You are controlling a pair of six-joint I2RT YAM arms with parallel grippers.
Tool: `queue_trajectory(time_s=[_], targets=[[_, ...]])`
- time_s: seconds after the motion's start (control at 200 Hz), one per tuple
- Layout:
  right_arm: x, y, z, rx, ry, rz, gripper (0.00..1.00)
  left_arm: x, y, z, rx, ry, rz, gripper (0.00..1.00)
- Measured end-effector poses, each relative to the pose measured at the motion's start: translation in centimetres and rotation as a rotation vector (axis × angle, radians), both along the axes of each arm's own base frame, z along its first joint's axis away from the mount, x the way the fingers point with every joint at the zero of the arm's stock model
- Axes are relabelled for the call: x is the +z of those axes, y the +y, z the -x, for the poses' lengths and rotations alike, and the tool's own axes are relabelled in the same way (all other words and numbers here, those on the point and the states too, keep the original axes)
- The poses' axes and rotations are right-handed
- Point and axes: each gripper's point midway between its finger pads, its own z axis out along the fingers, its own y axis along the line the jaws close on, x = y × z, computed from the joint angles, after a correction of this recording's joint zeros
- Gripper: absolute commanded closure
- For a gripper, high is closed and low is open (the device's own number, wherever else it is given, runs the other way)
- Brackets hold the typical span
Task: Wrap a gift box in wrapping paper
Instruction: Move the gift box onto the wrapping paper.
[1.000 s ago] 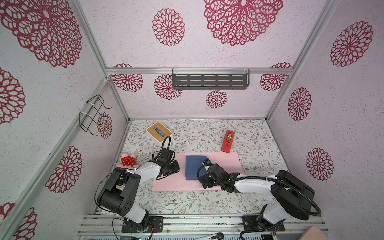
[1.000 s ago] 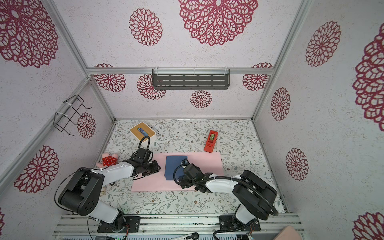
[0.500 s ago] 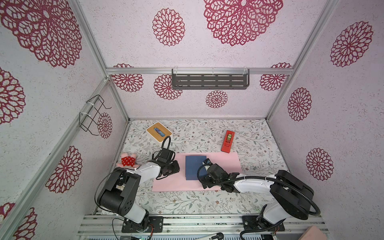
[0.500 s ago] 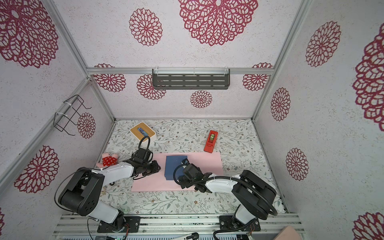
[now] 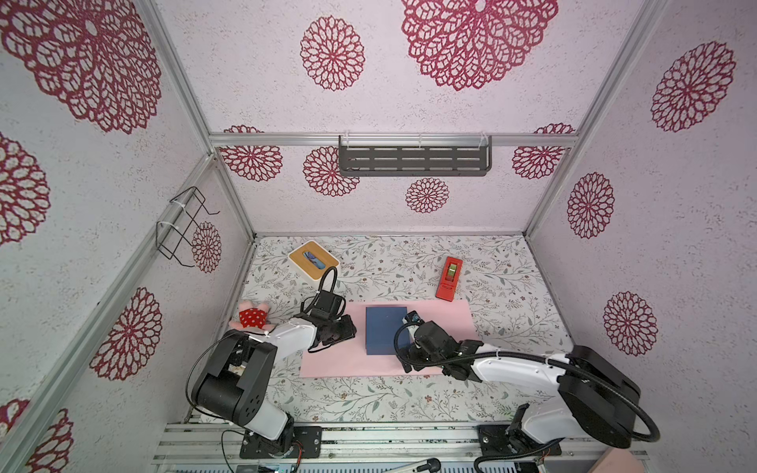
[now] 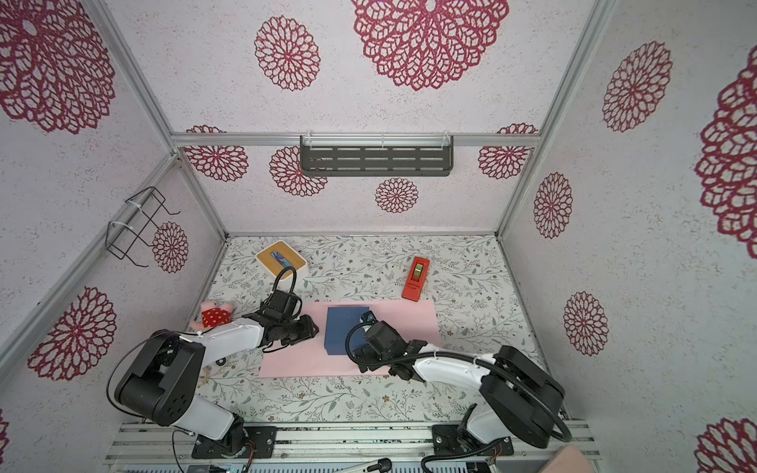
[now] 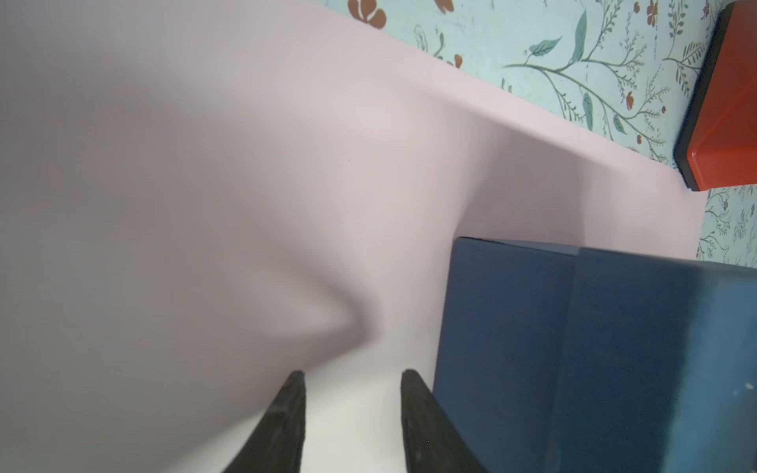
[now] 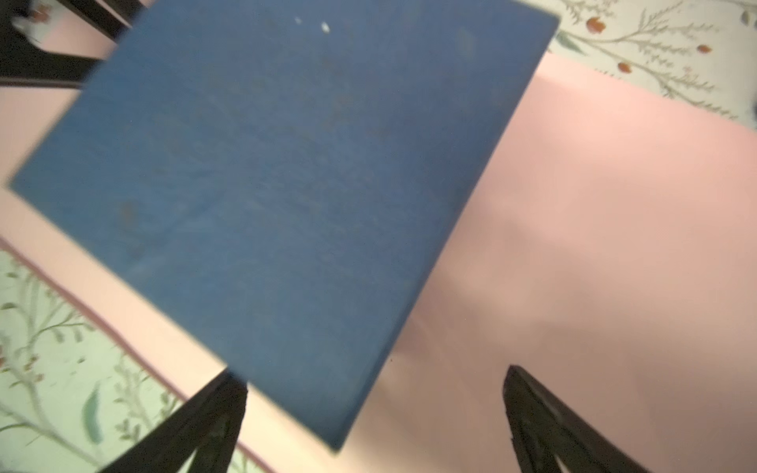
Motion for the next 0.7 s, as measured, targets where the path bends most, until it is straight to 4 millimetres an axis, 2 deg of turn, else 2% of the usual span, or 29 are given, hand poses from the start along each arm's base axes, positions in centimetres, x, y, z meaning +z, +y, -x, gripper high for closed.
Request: queue_trajectory(time_s=[0.125,0.23,0.365,0.49,0.7], targets=[[2.9,-1.1,-0.3,-0.011,-0.015,-0.098,0.02,1.1,-0.1,-0.2,0.002,-0.021,0.013,0.69],[3.6,-3.4,-1.9,-0.088,0.008,-0.176,0.03,1.7,-0.3,-0.1,-0.002,-0.029,0.024,0.74],[2.4,-6.2,-3.8,-0.219,0.085,-0.234,0.08,1.9,-0.7,-0.1,-0.013,-0.026,0.033,0.79],[1.0,-7.4,-5.0,-0.31,0.153,-0.264,0.13,1.8,-1.7,-0.5,-0.033,-0.017,0.046,0.85],[-2.1,-8.3,-4.5,-0.386,0.253,-0.26,0.18,0.7,-3.9,-0.2,-0.084,0.019,0.063,0.88]])
